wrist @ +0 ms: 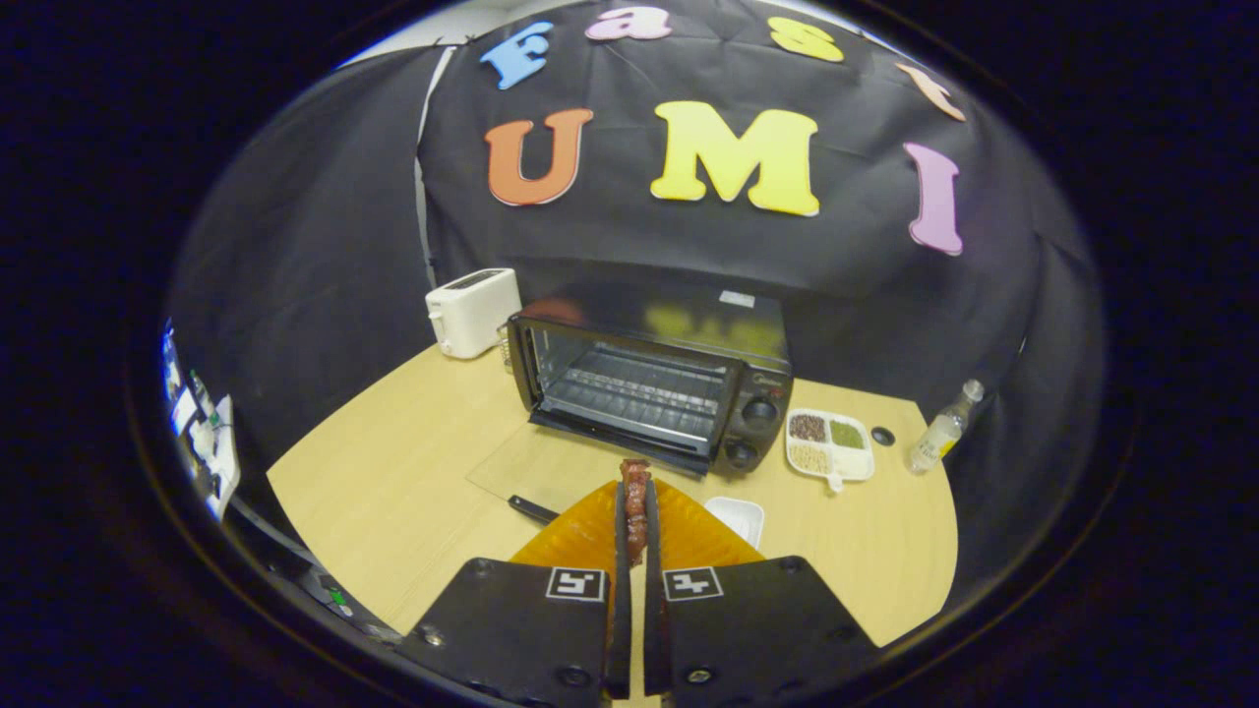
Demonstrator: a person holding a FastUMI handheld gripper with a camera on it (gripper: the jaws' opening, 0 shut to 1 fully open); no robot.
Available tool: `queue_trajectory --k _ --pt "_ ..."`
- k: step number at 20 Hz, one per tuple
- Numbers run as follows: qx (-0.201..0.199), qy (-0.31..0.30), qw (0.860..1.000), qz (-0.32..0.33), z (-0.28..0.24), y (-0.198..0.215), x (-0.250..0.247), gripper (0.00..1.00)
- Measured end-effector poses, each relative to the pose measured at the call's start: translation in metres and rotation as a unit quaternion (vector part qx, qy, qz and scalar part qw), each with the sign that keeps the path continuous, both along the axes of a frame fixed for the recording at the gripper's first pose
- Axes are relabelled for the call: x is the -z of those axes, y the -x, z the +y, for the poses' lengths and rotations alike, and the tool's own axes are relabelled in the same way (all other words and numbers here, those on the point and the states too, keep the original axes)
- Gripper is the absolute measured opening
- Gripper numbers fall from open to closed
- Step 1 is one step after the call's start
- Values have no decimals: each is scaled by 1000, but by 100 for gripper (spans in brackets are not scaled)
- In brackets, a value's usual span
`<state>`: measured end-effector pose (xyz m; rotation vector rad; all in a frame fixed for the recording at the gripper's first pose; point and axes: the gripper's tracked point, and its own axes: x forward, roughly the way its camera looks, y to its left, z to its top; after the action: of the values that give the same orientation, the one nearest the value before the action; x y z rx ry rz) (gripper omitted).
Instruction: Open the toaster oven, put the food inside, and close the toaster oven door.
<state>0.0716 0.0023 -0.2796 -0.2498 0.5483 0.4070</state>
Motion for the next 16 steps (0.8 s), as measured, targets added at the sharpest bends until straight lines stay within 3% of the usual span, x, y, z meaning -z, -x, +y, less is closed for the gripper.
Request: queue_trajectory --k 5,8,13,16 --pt "-13 21 998 -53 51 -3 17 8" --pt "-2 -3 998 -56 75 -14 30 8" --pt "54 -77 993 -66 89 -55 34 8" --pt "100 -156 981 -55 90 -76 38 8"
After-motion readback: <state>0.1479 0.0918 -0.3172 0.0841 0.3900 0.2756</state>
